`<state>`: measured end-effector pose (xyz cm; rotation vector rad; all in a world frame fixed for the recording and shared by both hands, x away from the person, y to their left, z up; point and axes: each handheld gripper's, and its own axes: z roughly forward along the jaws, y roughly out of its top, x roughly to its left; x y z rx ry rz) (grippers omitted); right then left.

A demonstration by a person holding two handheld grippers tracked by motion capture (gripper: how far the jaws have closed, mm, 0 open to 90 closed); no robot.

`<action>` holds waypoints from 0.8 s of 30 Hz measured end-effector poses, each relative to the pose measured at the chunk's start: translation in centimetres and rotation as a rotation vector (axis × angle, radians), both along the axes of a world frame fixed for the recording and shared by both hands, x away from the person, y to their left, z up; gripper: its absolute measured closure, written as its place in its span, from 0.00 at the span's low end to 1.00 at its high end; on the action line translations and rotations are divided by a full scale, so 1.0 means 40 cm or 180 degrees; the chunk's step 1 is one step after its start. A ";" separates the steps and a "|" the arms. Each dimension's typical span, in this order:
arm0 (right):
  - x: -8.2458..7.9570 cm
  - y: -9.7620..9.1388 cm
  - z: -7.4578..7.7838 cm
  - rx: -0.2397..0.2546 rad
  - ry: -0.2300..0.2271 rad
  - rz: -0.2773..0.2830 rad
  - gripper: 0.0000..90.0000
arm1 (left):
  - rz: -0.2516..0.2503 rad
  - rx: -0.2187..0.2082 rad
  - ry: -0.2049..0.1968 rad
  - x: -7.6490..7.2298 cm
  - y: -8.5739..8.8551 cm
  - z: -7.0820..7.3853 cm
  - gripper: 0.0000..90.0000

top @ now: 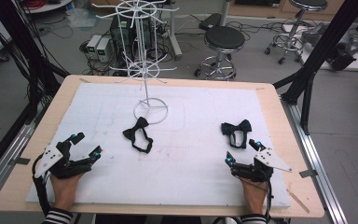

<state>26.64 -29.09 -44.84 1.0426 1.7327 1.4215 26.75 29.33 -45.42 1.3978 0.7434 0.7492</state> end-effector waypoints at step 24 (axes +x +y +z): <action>0.012 -0.015 0.034 -0.0027 0.0097 0.0023 0.01 | 0.0012 0.0038 -0.0013 0.000 -0.002 0.000 0.17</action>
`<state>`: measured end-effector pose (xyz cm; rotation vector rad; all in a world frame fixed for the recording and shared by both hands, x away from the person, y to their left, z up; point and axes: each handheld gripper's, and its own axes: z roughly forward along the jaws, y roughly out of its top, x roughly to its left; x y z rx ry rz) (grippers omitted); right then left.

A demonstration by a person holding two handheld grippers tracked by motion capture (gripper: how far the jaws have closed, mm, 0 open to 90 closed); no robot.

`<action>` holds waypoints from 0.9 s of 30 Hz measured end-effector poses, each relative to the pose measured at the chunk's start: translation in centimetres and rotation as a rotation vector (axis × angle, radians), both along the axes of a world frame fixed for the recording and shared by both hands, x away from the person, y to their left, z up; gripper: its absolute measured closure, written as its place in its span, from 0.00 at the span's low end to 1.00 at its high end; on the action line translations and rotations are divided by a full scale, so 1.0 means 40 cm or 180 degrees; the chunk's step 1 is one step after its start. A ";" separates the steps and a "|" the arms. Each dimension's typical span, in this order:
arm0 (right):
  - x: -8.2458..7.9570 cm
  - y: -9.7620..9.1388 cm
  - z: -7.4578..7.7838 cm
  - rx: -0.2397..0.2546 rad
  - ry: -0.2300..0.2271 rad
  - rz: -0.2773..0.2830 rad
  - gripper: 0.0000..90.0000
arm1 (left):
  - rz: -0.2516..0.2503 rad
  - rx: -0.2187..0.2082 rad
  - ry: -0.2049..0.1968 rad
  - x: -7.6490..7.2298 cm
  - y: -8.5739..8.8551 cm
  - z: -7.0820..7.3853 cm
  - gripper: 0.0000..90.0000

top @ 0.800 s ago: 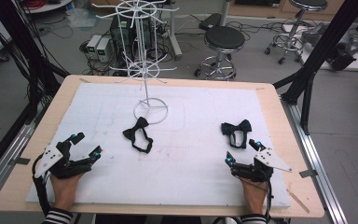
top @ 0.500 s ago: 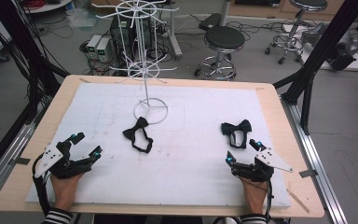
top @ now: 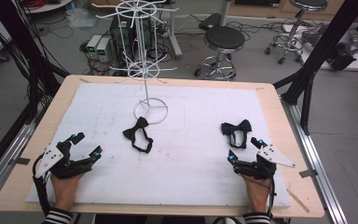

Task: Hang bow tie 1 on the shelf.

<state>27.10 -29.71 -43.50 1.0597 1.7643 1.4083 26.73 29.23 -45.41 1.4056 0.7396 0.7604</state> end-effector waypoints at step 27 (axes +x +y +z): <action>0.229 -0.036 0.173 -0.0862 0.0834 0.1024 0.01 | 0.0020 0.0000 0.0009 0.001 -0.001 0.000 0.17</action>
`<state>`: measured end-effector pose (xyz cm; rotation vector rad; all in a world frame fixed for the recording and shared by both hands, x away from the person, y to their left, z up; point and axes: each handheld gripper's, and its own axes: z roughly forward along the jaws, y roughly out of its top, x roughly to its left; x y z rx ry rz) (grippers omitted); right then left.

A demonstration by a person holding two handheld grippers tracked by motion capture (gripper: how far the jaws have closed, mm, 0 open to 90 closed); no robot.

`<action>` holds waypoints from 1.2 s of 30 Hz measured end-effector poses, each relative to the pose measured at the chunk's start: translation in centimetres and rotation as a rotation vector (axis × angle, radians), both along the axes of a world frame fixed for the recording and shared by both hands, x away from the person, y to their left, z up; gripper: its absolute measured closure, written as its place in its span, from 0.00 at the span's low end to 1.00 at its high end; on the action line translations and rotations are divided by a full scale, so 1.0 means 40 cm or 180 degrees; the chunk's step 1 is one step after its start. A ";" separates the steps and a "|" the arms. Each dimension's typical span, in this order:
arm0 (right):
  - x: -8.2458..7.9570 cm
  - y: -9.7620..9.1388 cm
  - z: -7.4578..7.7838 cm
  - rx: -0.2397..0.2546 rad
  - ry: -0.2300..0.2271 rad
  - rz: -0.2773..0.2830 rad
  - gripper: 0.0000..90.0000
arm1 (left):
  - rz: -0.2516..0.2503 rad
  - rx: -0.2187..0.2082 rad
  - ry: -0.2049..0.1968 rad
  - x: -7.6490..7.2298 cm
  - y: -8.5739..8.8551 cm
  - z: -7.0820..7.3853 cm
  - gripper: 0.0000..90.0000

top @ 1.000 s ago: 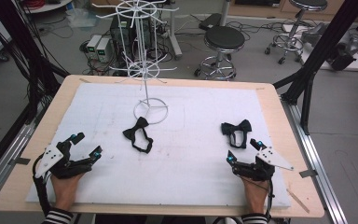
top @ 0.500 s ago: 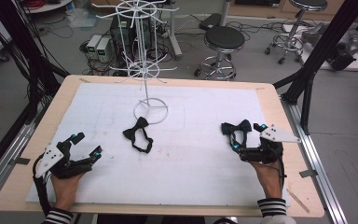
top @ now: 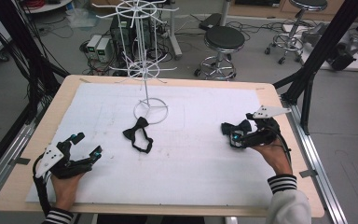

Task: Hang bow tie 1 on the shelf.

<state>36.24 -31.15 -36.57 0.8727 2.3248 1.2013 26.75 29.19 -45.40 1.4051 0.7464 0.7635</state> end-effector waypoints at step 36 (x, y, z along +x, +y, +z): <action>0.193 -0.028 -0.049 -0.1206 0.0736 0.0685 0.06 | 0.0039 0.0025 0.0003 -0.001 -0.003 0.001 0.18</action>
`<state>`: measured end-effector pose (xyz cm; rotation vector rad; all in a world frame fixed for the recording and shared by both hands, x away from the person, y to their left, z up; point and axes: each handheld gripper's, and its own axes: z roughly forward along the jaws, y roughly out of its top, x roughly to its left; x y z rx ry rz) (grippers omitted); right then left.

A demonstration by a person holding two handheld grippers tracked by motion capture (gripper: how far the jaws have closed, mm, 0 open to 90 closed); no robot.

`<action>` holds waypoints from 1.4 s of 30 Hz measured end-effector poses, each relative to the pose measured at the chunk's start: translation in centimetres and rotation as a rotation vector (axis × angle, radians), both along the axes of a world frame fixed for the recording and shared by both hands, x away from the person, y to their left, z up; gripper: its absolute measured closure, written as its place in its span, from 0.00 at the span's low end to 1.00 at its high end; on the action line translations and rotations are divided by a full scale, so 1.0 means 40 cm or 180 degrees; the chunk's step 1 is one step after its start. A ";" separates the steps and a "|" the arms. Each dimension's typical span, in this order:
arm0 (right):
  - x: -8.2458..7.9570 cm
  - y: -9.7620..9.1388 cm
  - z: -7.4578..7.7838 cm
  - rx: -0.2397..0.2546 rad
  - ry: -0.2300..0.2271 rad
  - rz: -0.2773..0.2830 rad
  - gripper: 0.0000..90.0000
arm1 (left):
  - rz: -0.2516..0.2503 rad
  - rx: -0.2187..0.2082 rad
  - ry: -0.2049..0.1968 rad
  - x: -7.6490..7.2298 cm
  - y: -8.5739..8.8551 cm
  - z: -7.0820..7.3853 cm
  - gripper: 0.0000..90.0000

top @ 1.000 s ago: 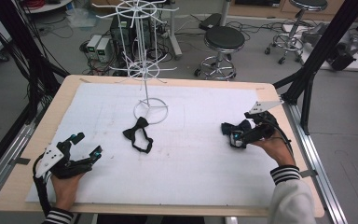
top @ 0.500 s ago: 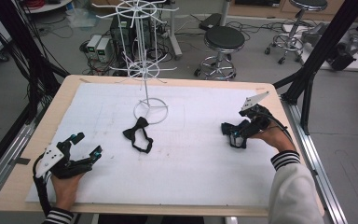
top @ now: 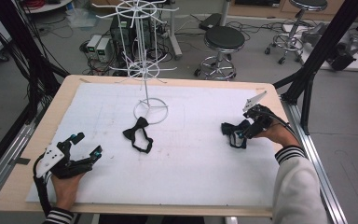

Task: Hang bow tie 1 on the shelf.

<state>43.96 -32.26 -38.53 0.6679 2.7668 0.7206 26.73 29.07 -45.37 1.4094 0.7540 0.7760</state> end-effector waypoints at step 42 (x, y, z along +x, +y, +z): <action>0.048 0.041 -0.053 -0.0621 0.0115 0.0527 0.31 | 0.0015 0.0002 0.0011 0.000 -0.001 0.000 0.18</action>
